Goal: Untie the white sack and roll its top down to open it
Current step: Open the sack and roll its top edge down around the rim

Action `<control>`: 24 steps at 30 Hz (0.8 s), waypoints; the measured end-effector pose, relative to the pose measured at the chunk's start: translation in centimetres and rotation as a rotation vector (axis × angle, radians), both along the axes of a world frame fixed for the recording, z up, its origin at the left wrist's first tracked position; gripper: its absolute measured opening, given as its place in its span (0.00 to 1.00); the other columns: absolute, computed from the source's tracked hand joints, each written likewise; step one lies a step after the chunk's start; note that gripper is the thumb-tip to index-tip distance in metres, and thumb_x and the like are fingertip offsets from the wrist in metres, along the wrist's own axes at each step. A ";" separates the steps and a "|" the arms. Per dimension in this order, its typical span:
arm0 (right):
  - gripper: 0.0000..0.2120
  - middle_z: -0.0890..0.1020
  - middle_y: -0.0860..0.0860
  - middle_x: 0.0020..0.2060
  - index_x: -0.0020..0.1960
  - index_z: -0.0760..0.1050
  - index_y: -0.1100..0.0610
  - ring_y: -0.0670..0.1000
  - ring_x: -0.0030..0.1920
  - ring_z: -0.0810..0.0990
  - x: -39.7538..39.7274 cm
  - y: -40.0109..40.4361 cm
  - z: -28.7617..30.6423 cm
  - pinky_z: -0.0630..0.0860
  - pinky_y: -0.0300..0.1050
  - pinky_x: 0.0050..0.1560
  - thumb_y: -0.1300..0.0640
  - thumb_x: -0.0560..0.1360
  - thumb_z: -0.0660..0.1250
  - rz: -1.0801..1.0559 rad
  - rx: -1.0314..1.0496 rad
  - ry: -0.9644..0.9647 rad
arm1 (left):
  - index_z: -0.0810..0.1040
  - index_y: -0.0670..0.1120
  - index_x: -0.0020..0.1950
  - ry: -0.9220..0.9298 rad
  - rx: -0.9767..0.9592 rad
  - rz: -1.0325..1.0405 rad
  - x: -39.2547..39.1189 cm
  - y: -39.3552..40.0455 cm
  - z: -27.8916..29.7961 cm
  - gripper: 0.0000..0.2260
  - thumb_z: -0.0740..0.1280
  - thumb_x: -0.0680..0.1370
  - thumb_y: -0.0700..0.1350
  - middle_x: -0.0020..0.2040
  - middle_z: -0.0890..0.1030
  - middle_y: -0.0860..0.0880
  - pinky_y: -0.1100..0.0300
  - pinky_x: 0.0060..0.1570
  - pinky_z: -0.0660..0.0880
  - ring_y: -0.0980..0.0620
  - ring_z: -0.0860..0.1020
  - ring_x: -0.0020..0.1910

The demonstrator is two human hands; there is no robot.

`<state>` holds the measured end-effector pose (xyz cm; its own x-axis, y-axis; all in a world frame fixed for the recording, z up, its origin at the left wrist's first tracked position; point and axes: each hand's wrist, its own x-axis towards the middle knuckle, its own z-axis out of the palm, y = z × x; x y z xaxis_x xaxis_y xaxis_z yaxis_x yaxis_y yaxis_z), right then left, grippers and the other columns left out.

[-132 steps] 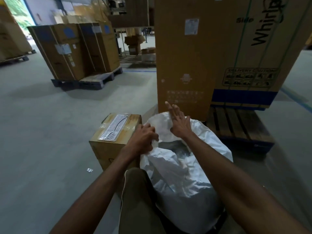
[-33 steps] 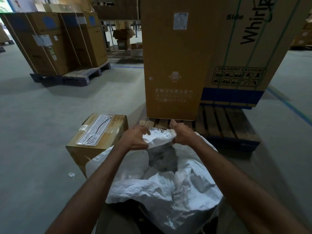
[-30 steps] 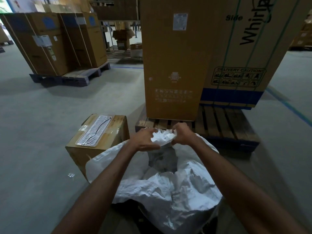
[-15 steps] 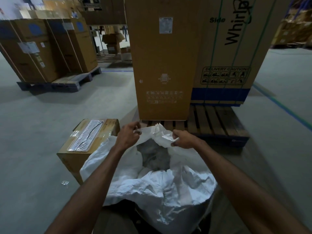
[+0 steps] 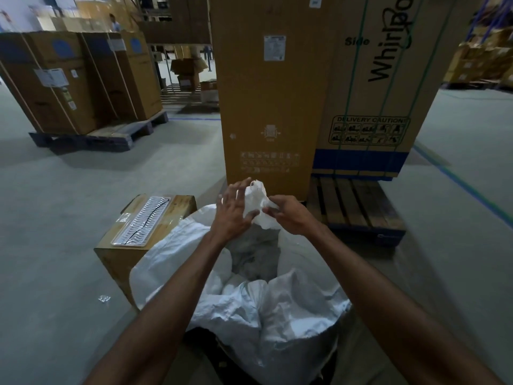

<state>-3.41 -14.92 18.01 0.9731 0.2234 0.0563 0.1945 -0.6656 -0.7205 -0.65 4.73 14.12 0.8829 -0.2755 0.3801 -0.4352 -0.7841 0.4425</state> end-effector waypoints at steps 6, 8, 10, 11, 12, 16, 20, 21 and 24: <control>0.03 0.79 0.52 0.42 0.56 0.64 0.46 0.51 0.36 0.76 -0.7 -1.7 1.9 0.70 0.47 0.35 0.49 0.86 0.57 0.099 -0.215 -0.079 | 0.47 0.57 0.82 0.063 0.243 0.057 2.4 -1.2 1.1 0.33 0.63 0.83 0.55 0.83 0.56 0.46 0.36 0.75 0.57 0.41 0.59 0.80; 0.03 0.79 0.53 0.43 0.55 0.63 0.44 0.51 0.37 0.76 -0.4 -2.5 1.7 0.72 0.48 0.34 0.47 0.86 0.56 0.013 -0.270 -0.131 | 0.62 0.53 0.77 0.200 0.018 0.096 3.2 -1.1 1.1 0.26 0.68 0.81 0.50 0.73 0.74 0.44 0.41 0.65 0.75 0.40 0.76 0.67; 0.02 0.80 0.51 0.48 0.56 0.68 0.46 0.52 0.45 0.78 0.2 -3.2 1.1 0.76 0.51 0.46 0.50 0.86 0.58 -0.176 -0.406 -0.207 | 0.77 0.47 0.65 0.277 -0.154 0.132 3.9 -1.2 1.2 0.17 0.73 0.78 0.49 0.57 0.83 0.45 0.45 0.55 0.82 0.44 0.82 0.53; 0.04 0.79 0.50 0.51 0.58 0.71 0.49 0.52 0.50 0.78 0.8 -3.5 0.8 0.75 0.54 0.55 0.53 0.85 0.59 -0.275 -0.476 -0.222 | 0.81 0.45 0.60 0.286 -0.217 0.150 4.2 -1.5 1.3 0.14 0.74 0.77 0.49 0.53 0.84 0.47 0.46 0.52 0.82 0.46 0.82 0.49; 0.06 0.78 0.51 0.53 0.59 0.73 0.51 0.53 0.53 0.76 1.4 -3.6 0.6 0.72 0.56 0.61 0.56 0.84 0.60 -0.338 -0.506 -0.216 | 0.83 0.44 0.58 0.283 -0.274 0.156 4.4 -1.9 1.3 0.13 0.74 0.77 0.49 0.51 0.83 0.49 0.48 0.52 0.82 0.48 0.81 0.47; 0.10 0.77 0.52 0.56 0.65 0.71 0.55 0.51 0.51 0.77 4.0 -2.3 -0.2 0.80 0.54 0.55 0.58 0.84 0.60 -0.324 -0.231 -0.134 | 0.80 0.43 0.59 0.187 -0.301 0.071 6.0 -4.0 2.0 0.10 0.71 0.80 0.47 0.53 0.80 0.48 0.53 0.51 0.79 0.48 0.79 0.50; 0.08 0.78 0.50 0.44 0.55 0.73 0.53 0.52 0.43 0.77 7.1 -1.4 -0.9 0.78 0.52 0.44 0.62 0.81 0.58 -0.486 -0.293 -0.320 | 0.74 0.44 0.67 -0.045 -0.091 -0.007 8.5 -3.7 0.5 0.15 0.67 0.82 0.47 0.61 0.78 0.43 0.51 0.55 0.78 0.47 0.78 0.54; 0.08 0.78 0.50 0.40 0.51 0.73 0.53 0.53 0.41 0.77 8.0 -1.5 -1.1 0.77 0.52 0.43 0.62 0.80 0.58 -0.476 -0.326 -0.344 | 0.71 0.45 0.69 -0.107 -0.044 -0.035 9.1 -3.1 -0.2 0.17 0.68 0.81 0.47 0.61 0.78 0.42 0.50 0.53 0.79 0.46 0.78 0.53; 0.12 0.82 0.55 0.42 0.46 0.76 0.55 0.57 0.42 0.81 11.2 -2.6 -0.7 0.76 0.51 0.43 0.58 0.80 0.55 -0.431 -0.243 -0.052 | 0.74 0.43 0.63 -0.279 0.145 -0.091 10.5 -0.9 -1.1 0.12 0.65 0.82 0.47 0.53 0.81 0.42 0.52 0.41 0.81 0.46 0.80 0.44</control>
<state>7.80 -17.50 17.31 0.9771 -0.1860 0.1038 -0.1036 -0.8409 -0.5312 9.83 3.83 13.07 0.7192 -0.4175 0.5554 -0.5954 -0.7824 0.1829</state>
